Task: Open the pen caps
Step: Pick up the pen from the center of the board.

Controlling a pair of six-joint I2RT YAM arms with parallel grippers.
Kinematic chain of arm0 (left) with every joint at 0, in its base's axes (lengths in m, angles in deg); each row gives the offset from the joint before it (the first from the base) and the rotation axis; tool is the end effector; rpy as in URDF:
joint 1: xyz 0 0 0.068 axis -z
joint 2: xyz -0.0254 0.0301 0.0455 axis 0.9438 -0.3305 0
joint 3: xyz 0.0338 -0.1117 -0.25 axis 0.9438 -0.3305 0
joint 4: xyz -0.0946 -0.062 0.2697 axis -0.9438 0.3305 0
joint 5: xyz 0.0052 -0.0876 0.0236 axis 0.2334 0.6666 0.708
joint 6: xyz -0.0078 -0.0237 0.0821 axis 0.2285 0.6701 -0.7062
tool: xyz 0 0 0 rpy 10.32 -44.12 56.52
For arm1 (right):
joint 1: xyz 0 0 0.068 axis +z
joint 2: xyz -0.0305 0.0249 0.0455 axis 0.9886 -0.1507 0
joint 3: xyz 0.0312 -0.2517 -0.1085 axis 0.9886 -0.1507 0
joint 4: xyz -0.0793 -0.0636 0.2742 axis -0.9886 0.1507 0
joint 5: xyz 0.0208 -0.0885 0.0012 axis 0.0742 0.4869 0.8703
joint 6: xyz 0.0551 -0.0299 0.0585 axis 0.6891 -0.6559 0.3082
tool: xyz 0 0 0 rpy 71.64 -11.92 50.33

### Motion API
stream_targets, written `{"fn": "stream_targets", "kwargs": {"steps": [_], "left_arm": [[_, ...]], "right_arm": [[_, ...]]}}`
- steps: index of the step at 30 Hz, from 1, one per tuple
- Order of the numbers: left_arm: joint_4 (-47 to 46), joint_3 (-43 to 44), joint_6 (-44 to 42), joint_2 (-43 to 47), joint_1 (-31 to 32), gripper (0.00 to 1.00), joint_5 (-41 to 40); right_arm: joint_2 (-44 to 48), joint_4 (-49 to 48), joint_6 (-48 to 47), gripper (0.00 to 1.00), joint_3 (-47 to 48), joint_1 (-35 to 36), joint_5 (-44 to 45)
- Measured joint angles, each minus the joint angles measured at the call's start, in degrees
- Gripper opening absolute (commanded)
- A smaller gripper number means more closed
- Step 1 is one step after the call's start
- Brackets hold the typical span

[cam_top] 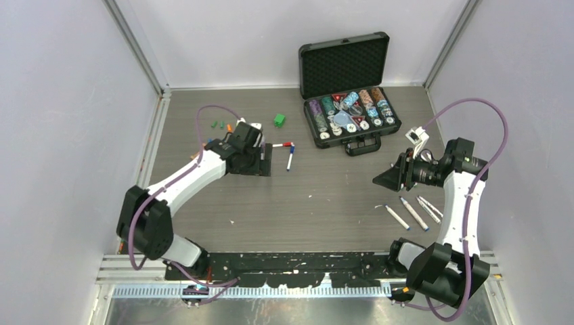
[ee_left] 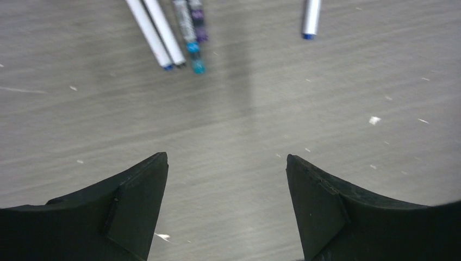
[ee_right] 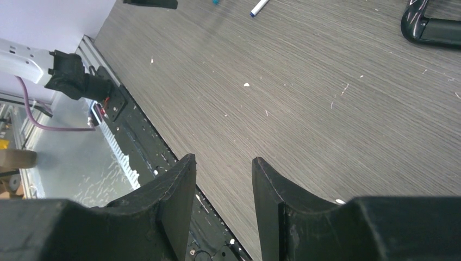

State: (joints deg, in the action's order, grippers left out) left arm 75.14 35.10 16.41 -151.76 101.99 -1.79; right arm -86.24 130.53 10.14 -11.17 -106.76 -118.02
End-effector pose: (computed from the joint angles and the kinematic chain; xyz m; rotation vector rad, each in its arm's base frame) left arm 0.2985 -0.1791 0.2125 0.0979 2.5981 -0.3467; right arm 0.2104 -0.0231 0.2875 -0.4835 2.0645 1.0171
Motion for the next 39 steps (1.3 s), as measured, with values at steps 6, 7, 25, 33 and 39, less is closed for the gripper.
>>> {"fn": "stream_targets", "kwargs": {"steps": [6, 7, 25, 33, 39], "left_arm": [[0.72, 5.62, -2.84, -7.61, -2.27, 0.61, -5.84], [0.44, 6.84, -2.99, -9.07, -3.39, 0.56, -5.79], [-3.28, 13.97, -1.25, -23.82, -11.54, 0.31, -3.80], [-3.72, 15.08, -1.25, -27.02, -11.93, 0.28, -3.39], [-3.72, 15.85, -1.27, -27.89, -12.31, 0.25, -3.02]], "right_arm": [[0.44, -1.25, 1.01, 0.48, -0.07, 1.03, 0.50], [0.44, -1.33, 1.07, 0.48, -0.09, 1.11, 0.61], [1.31, -2.38, 1.81, 0.48, -0.66, 1.86, 1.33], [1.60, -2.45, 1.90, 0.48, -0.72, 2.25, 1.77], [1.64, -2.64, 1.97, 0.48, -0.74, 2.47, 2.19]]}}
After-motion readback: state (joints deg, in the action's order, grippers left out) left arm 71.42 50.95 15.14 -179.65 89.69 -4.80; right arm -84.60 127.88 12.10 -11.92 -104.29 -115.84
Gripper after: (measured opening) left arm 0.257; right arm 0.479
